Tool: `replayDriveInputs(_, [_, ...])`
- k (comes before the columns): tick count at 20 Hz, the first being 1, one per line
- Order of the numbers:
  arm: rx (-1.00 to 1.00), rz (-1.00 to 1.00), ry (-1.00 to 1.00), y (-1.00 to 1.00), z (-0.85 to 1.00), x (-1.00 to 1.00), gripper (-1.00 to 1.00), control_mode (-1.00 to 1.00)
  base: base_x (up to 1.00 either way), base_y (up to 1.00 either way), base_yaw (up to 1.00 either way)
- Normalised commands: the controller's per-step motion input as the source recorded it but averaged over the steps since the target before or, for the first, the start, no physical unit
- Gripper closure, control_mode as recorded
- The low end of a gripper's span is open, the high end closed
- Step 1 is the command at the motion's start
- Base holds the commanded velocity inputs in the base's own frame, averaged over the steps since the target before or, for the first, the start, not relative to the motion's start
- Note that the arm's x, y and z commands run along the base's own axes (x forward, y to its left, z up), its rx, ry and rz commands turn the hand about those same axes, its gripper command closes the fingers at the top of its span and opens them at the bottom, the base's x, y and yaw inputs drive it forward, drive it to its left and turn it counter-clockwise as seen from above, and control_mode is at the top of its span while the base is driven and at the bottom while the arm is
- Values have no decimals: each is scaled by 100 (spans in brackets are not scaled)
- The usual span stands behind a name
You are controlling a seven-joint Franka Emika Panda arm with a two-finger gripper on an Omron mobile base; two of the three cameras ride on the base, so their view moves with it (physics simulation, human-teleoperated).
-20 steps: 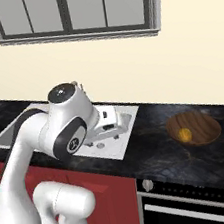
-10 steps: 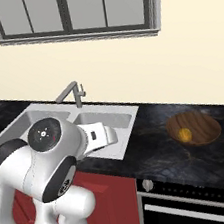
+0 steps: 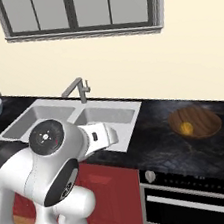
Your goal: Pick the mangos from the cabinet and place them in one bowl. Pick the squash from the sink and place it in the other bowl.
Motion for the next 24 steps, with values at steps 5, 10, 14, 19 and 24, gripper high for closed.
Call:
replayDriveInputs(5, [0,0,0,0,0,0,-100,100,-50,1,10])
replayDriveInputs(10, [0,0,0,0,0,0,-100,100,-29,64,4])
replayDriveInputs(14, [0,0,0,0,0,0,-100,100,-29,97,2])
replayDriveInputs(19, [0,0,0,0,0,0,-100,100,-27,100,0])
replayDriveInputs(24, [0,0,0,0,0,0,-100,100,-22,100,-1])
